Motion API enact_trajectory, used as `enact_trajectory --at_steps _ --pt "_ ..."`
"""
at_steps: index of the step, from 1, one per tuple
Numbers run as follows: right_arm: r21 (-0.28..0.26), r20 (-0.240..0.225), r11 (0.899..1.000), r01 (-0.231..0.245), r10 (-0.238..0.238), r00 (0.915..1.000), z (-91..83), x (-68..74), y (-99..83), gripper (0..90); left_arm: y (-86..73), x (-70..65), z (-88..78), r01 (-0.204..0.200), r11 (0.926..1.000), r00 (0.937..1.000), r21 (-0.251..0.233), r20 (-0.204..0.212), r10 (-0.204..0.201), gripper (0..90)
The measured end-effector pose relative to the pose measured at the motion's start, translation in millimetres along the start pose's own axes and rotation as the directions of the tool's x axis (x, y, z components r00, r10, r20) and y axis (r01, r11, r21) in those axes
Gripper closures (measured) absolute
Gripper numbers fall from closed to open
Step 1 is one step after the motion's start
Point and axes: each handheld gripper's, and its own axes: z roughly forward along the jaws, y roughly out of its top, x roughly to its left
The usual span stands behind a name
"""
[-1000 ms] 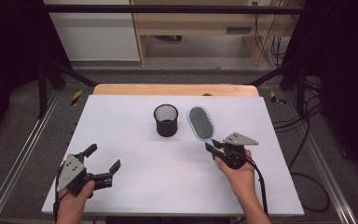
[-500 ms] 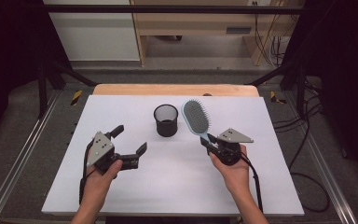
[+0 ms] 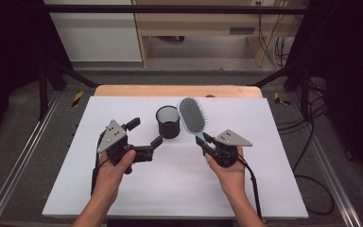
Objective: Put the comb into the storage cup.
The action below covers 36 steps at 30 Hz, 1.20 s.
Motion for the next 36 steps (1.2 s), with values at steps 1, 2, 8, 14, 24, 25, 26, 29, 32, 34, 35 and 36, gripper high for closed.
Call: enact_trajectory --at_steps 1,2,8,14,24,25,26,29,32,34,35,36 --pt "-0.004 0.000 1.000 -0.002 0.002 1.0000 -0.5 -0.2 -0.2 69.6 -1.1 -2.9 3.3 0.003 1.0000 1.0000 0.008 0.005 -0.003 2.2" --pt "-0.004 0.000 1.000 -0.002 0.002 1.0000 -0.5 -0.2 -0.2 69.6 -1.1 -2.9 3.3 0.003 1.0000 1.0000 0.008 0.005 -0.003 2.1" --pt "-0.010 -0.001 1.000 -0.002 0.002 1.0000 -1.8 0.8 -2.1 69.6 -4.3 -14.1 12.9 -0.009 0.9993 0.9995 0.036 0.030 0.008 2.1" --pt "-0.023 -0.010 1.000 0.017 -0.018 0.9998 -0.9 8.3 -3.1 69.6 -4.1 -21.8 18.9 0.002 0.9991 0.9984 0.043 0.057 -0.004 2.2" --pt "-0.039 -0.045 0.998 0.041 -0.043 0.9981 2.7 21.9 -3.4 69.7 -4.0 -19.1 26.9 0.064 0.9969 0.9950 0.046 0.074 -0.068 2.4" --pt "-0.039 -0.045 0.998 0.041 -0.043 0.9981 2.7 21.9 -3.4 69.7 -4.0 -19.1 26.9 0.064 0.9969 0.9950 0.046 0.074 -0.068 2.5" --pt "-0.042 -0.056 0.998 0.044 -0.047 0.9973 3.5 24.3 -3.3 69.7 -4.0 -18.0 27.8 0.064 0.9966 0.9948 0.052 0.076 -0.068 2.6" --pt "-0.042 -0.065 0.997 0.057 -0.060 0.9961 4.5 29.7 -3.2 69.6 -4.1 -13.8 30.2 0.086 0.9949 0.9929 0.053 0.077 -0.090 2.8" --pt "-0.044 -0.068 0.997 0.068 -0.071 0.9952 5.1 33.1 -3.0 69.7 -4.6 -9.2 33.1 0.130 0.9902 0.9874 0.049 0.083 -0.134 3.2" --pt "-0.053 -0.082 0.996 0.069 -0.073 0.9939 5.6 36.2 -2.8 69.6 -5.2 -7.2 35.2 0.147 0.9878 0.9846 0.052 0.088 -0.151 4.1" --pt "-0.061 -0.089 0.996 0.070 -0.075 0.9932 5.8 37.4 -2.8 69.7 -5.3 -6.5 36.3 0.154 0.9868 0.9835 0.050 0.088 -0.158 4.4" --pt "-0.072 -0.099 0.995 0.076 -0.083 0.9916 6.2 40.3 -2.3 69.7 -5.2 -6.1 37.1 0.160 0.9859 0.9824 0.048 0.089 -0.164 4.6"
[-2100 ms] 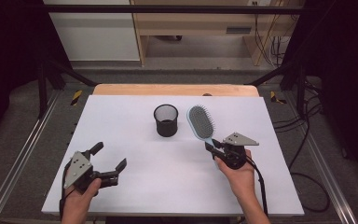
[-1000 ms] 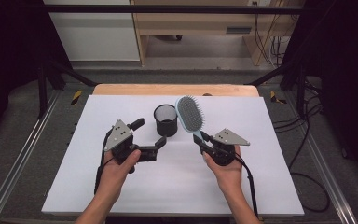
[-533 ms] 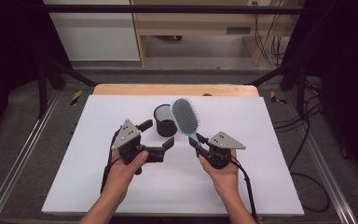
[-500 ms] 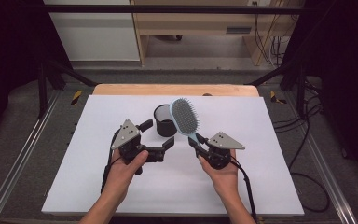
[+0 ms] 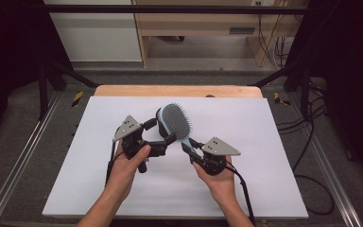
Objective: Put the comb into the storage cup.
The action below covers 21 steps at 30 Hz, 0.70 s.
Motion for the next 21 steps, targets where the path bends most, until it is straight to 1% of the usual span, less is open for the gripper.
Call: enact_trajectory --at_steps 2,5,6,8,11,13,15,19,21 --pt "-0.002 -0.002 1.000 0.003 -0.003 1.0000 0.2 0.7 0.2 69.7 1.3 0.8 1.0 0.006 1.0000 1.0000 -0.004 0.003 -0.006 4.8" --pt "-0.005 -0.008 1.000 0.006 -0.006 0.9999 0.8 2.8 0.1 69.7 4.8 1.9 2.0 0.036 0.9990 0.9993 -0.026 0.013 -0.035 6.9" --pt "-0.005 -0.011 1.000 0.009 -0.009 0.9999 1.1 3.5 -0.2 69.7 6.2 2.2 2.9 0.050 0.9984 0.9986 -0.027 0.017 -0.049 8.8" --pt "-0.006 -0.011 1.000 0.011 -0.011 0.9999 1.3 3.8 -0.2 69.7 7.7 2.2 4.5 0.064 0.9976 0.9976 -0.025 0.026 -0.064 9.3" --pt "-0.012 -0.013 1.000 0.014 -0.014 0.9998 1.6 5.2 0.2 69.7 9.1 1.4 7.4 0.065 0.9977 0.9974 -0.019 0.034 -0.064 12.0" --pt "-0.013 -0.017 1.000 0.018 -0.018 0.9997 1.4 5.9 0.4 69.7 9.4 1.3 9.4 0.063 0.9980 0.9977 -0.010 0.026 -0.062 12.3" --pt "-0.015 -0.017 1.000 0.023 -0.024 0.9996 1.4 6.7 0.4 69.7 8.8 1.4 11.4 0.069 0.9975 0.9974 -0.010 0.022 -0.069 13.2" --pt "-0.018 -0.017 0.999 0.029 -0.029 0.9994 0.9 7.6 0.9 69.7 7.2 2.3 15.2 0.099 0.9951 0.9947 -0.007 0.031 -0.098 14.8" --pt "-0.021 -0.018 0.999 0.030 -0.030 0.9994 0.8 7.9 1.0 69.7 6.9 3.0 16.4 0.110 0.9939 0.9932 -0.009 0.039 -0.110 17.8"
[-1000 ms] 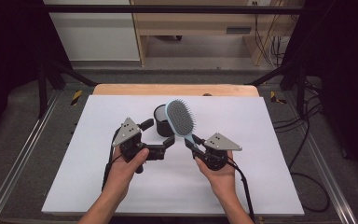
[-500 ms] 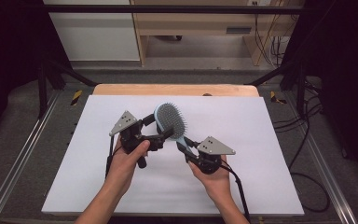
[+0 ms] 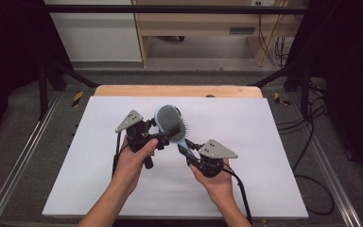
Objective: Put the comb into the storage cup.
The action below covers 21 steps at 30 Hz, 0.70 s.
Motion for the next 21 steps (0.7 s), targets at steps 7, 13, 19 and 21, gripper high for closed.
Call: enact_trajectory --at_steps 7,13,19,21 --pt "0.001 -0.003 1.000 0.009 -0.009 1.0000 1.0 2.0 -0.8 69.7 0.7 0.7 1.3 0.019 0.9997 0.9998 -0.012 0.006 -0.019 22.8" --pt "0.002 -0.004 1.000 0.014 -0.014 0.9999 3.4 5.3 -2.3 69.7 -0.2 2.9 1.3 0.035 0.9993 0.9993 -0.016 0.013 -0.035 27.8" --pt "0.000 -0.013 1.000 0.010 -0.010 0.9999 3.6 6.0 -2.4 69.6 -2.1 6.5 -0.8 0.056 0.9981 0.9983 -0.024 0.018 -0.056 33.3" --pt "0.000 -0.014 1.000 0.010 -0.010 0.9999 3.8 5.8 -2.5 69.6 -2.5 7.0 -1.2 0.060 0.9979 0.9981 -0.025 0.016 -0.059 34.0"
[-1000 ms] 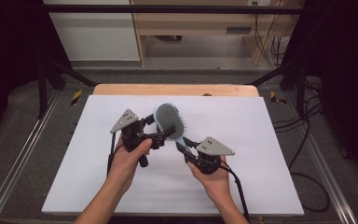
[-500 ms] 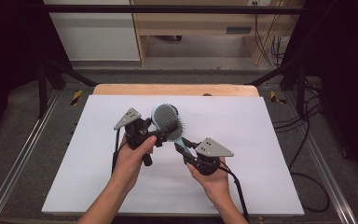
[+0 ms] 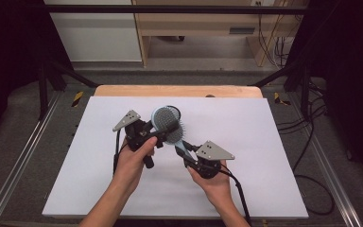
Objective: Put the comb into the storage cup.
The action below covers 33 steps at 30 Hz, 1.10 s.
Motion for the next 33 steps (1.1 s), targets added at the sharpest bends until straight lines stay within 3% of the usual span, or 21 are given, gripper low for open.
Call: enact_trajectory --at_steps 17,22,33 --pt "0.037 -0.018 0.999 -0.015 0.016 0.9997 4.2 -0.9 -4.3 69.7 -1.4 -0.6 -2.0 0.063 0.9979 0.9978 0.012 0.019 -0.063 45.1" --pt "0.048 -0.014 0.999 -0.016 0.017 0.9998 5.5 -0.5 -5.2 69.8 -1.9 -3.4 -1.4 0.056 0.9984 0.9979 0.009 0.033 -0.056 48.2" --pt "0.066 -0.009 0.998 -0.013 0.014 0.9999 4.4 -2.7 -5.0 69.7 -1.8 -7.0 2.3 0.053 0.9985 0.9983 0.014 0.021 -0.054 49.8"
